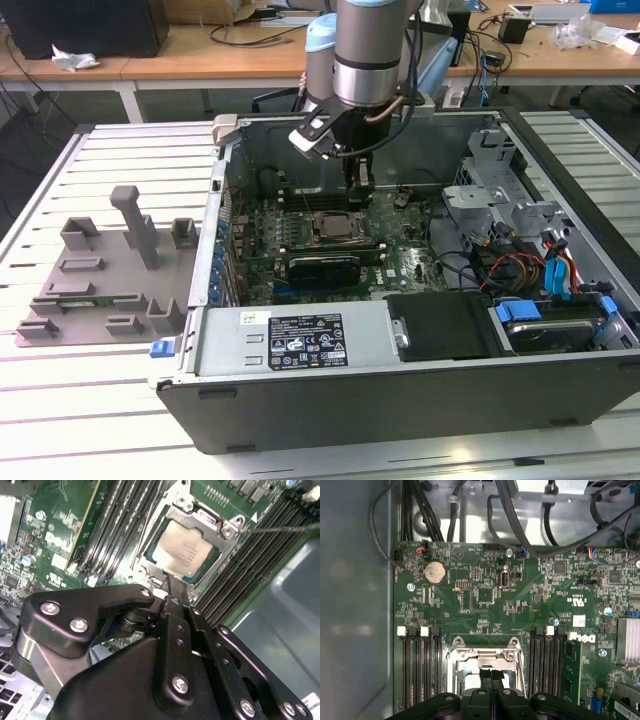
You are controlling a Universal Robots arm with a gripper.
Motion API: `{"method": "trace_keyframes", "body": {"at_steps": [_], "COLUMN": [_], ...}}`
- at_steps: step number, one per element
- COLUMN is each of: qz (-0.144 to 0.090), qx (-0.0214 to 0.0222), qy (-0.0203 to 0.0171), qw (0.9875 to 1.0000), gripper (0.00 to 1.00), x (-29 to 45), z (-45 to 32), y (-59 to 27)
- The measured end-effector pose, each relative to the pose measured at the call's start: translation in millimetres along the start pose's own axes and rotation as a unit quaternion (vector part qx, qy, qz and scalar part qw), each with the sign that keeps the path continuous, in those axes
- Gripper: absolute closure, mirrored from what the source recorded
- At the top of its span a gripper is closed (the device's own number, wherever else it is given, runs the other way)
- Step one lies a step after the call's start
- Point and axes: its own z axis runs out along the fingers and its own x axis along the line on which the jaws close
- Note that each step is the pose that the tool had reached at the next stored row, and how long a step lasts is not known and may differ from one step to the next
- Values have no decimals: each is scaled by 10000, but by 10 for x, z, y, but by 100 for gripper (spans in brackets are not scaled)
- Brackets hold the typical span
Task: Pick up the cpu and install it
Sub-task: 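Close the cpu cover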
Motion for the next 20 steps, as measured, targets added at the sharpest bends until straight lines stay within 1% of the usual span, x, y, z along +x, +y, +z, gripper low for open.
{"method": "trace_keyframes", "body": {"at_steps": [7, 9, 16, 19, 20], "qz": [0, 0, -3, -128, -300], "qx": [-1, -1, -1, -7, -15], "qy": [2, 1, 1, -1, -4], "qw": [10000, 10000, 10000, 9999, 9995], "gripper": [89, 89, 89, 89, 89], "x": [-38, -47, -47, -47, -47], "z": [38, 51, 54, 54, 55], "y": [-110, -155, -168, -168, -169]}}
